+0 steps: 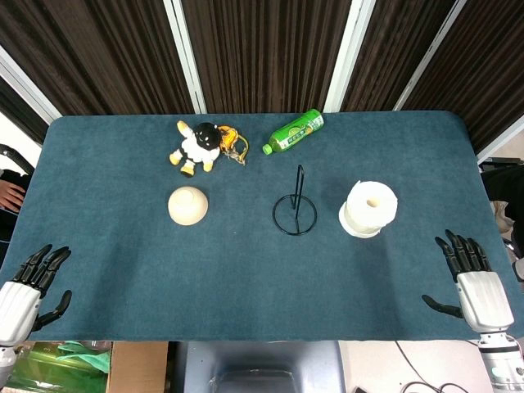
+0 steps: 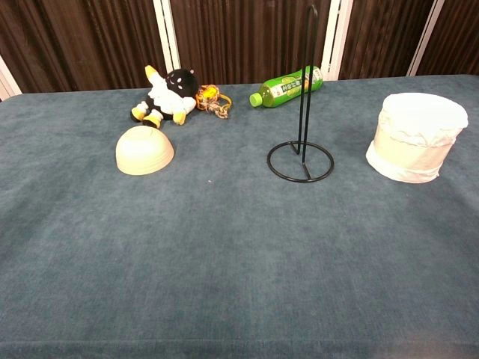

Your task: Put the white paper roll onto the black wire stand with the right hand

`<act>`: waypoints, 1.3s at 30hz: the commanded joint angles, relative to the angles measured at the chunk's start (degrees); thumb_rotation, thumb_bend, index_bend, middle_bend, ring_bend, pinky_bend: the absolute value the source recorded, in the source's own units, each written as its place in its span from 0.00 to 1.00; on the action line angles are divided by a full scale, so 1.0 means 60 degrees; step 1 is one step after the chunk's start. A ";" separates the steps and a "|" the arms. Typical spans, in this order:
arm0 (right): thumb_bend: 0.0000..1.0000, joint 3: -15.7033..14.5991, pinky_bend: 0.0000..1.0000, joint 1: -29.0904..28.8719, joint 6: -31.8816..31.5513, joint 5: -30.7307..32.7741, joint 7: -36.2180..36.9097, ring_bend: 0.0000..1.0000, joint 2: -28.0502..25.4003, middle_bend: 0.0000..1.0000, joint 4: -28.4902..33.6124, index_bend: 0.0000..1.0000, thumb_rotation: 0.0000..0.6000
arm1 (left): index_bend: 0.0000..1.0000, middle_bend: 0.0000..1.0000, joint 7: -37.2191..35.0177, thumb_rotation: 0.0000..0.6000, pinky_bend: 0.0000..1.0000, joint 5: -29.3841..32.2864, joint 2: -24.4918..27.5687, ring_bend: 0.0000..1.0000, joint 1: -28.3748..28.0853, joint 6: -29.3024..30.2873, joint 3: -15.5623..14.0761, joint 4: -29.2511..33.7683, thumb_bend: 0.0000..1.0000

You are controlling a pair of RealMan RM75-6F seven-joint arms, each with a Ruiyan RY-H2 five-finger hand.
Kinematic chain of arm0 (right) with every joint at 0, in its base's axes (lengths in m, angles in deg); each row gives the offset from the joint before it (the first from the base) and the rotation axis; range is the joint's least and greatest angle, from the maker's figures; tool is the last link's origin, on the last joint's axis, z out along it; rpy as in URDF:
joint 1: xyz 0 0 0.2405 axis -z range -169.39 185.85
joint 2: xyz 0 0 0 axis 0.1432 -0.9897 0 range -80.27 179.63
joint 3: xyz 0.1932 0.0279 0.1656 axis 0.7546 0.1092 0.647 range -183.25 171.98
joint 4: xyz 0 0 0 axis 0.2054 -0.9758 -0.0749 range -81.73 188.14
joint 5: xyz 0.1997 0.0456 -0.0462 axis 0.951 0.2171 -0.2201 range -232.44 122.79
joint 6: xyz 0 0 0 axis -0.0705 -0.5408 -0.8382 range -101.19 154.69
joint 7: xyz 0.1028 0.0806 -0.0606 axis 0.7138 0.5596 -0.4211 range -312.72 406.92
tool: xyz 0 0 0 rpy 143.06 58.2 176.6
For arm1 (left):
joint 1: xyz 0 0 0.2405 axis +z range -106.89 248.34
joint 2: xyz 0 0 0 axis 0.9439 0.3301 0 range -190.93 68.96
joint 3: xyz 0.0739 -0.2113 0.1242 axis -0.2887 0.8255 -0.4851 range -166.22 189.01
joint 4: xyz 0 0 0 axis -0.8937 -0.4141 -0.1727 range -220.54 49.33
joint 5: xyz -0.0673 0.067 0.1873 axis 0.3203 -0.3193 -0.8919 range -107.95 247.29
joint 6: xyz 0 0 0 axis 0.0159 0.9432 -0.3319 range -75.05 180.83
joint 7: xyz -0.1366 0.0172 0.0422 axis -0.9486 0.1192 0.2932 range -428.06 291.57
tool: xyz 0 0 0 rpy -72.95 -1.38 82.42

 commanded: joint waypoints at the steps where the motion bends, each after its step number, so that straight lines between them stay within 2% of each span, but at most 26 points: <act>1: 0.18 0.0030 0.00 0.0006 -0.0014 0.0036 0.0117 0.00 -0.0049 0.00 0.0048 0.00 1.00 | 0.05 0.09 0.0341 1.00 0.14 0.0201 0.0160 0.02 -0.0014 -0.0459 -0.0112 0.0317 0.47; 9: 0.18 0.0172 0.00 -0.0097 -0.0078 -0.0020 0.0745 0.00 0.0014 0.00 -0.0062 0.00 1.00 | 0.03 0.09 0.0572 1.00 0.13 0.0378 0.0391 0.01 -0.0015 -0.0752 -0.0137 0.0728 0.47; 10: 0.18 0.0254 0.00 -0.0141 -0.0090 0.0019 0.0997 0.00 0.0058 0.00 -0.0126 0.00 1.00 | 0.03 0.09 0.0556 1.00 0.13 0.0365 0.0394 0.01 -0.0014 -0.0735 -0.0136 0.0731 0.47; 12: 0.15 0.0552 0.00 -0.0379 0.0166 0.0338 0.2265 0.00 0.0139 0.00 -0.0497 0.00 1.00 | 0.02 0.08 0.0510 1.00 0.13 0.0290 0.0367 0.01 -0.0011 -0.0637 -0.0124 0.0682 0.46; 14: 0.13 0.1203 0.00 -0.1098 0.1427 0.1326 0.3906 0.00 0.0204 0.00 -0.1295 0.00 1.00 | 0.02 0.08 0.0544 1.00 0.13 0.0286 0.0315 0.01 0.0010 -0.0646 -0.0144 0.0594 0.46; 15: 0.12 0.1355 0.00 -0.1445 0.2078 0.1535 0.4610 0.00 0.0225 0.00 -0.1735 0.00 1.00 | 0.02 0.08 0.0562 1.00 0.13 0.0284 0.0291 0.01 0.0015 -0.0621 -0.0130 0.0569 0.46; 18: 0.08 0.1577 0.00 -0.2180 0.3392 0.1834 0.5581 0.00 0.0302 0.00 -0.2570 0.00 1.00 | 0.02 0.08 0.0562 1.00 0.13 0.0248 0.0226 0.01 0.0037 -0.0484 -0.0083 0.0528 0.46; 21: 0.06 0.1707 0.00 -0.2783 0.4350 0.2021 0.5941 0.00 0.0483 0.00 -0.3208 0.00 1.00 | 0.02 0.09 0.0542 1.00 0.13 0.0217 0.0194 0.02 0.0063 -0.0388 -0.0067 0.0482 0.46; 28: 0.02 0.1752 0.00 -0.3716 0.6052 0.2248 0.6619 0.00 0.0554 0.00 -0.3602 0.00 1.00 | 0.02 0.09 0.0472 1.00 0.13 0.0275 0.0176 0.01 0.0032 -0.0427 -0.0010 0.0435 0.45; 39: 0.01 0.1688 0.00 -0.4684 0.7569 0.2837 0.5533 0.00 0.0837 0.00 -0.3811 0.00 1.00 | 0.02 0.09 0.0498 1.00 0.13 0.0307 0.0182 0.01 0.0066 -0.0365 0.0032 0.0435 0.45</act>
